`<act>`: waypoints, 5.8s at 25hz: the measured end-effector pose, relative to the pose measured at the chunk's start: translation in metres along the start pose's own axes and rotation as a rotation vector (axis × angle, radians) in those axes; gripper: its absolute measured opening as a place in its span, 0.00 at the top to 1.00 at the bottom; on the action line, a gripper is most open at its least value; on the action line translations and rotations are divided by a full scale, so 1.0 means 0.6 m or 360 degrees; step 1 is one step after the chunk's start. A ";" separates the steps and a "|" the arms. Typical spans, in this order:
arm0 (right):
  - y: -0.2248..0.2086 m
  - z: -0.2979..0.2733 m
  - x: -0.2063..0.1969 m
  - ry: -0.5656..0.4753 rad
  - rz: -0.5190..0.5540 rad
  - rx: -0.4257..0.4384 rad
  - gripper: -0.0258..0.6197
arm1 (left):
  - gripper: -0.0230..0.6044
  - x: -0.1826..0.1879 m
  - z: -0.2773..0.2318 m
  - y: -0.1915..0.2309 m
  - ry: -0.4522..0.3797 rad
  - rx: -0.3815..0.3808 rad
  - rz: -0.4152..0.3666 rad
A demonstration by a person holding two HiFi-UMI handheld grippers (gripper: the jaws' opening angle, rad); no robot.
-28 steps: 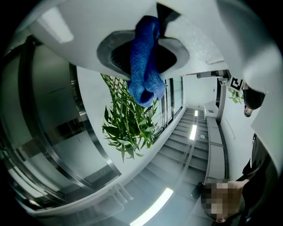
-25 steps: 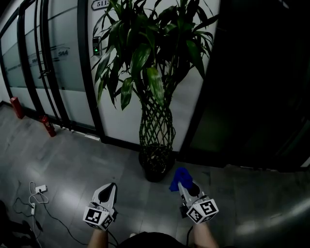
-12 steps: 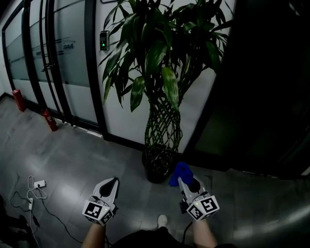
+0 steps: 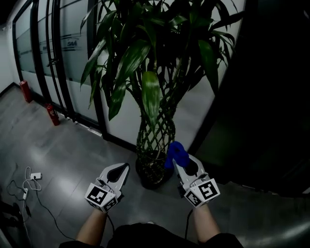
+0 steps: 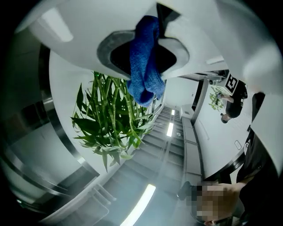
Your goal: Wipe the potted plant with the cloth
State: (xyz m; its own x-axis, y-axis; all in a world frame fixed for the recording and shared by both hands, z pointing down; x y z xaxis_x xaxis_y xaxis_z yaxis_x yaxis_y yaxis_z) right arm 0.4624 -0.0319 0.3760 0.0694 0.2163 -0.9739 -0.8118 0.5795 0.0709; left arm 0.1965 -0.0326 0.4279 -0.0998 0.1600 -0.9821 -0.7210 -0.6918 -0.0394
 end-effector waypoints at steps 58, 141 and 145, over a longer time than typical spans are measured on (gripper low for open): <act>0.097 -0.299 0.170 0.0424 0.2224 0.0192 0.82 | 0.95 0.140 -0.261 0.102 0.0336 -0.0376 -0.0909; 0.199 -0.336 0.081 0.0100 0.0778 -0.0752 0.82 | 0.95 0.056 -0.148 0.338 0.0062 -0.0688 -0.0157; 0.202 -0.376 0.122 0.0140 0.1011 -0.0948 0.82 | 0.95 0.083 -0.206 0.341 0.0065 -0.0886 -0.0218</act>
State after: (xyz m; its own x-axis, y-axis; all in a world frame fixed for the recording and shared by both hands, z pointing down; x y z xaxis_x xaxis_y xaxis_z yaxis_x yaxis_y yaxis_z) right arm 0.2381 -0.1231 0.2646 -0.5239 0.2834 -0.8032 -0.8513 -0.1422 0.5051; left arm 0.1289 -0.2532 0.3481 0.0038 0.2543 -0.9671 -0.2547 -0.9350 -0.2469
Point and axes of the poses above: the fingertips, and each gripper's own axes: z backward along the fingers, y to its left, x out of its top, the point moved 7 cm from there along z, backward along the fingers, and after that the axes turned 1 degree about -z, right-handed, at the moved point
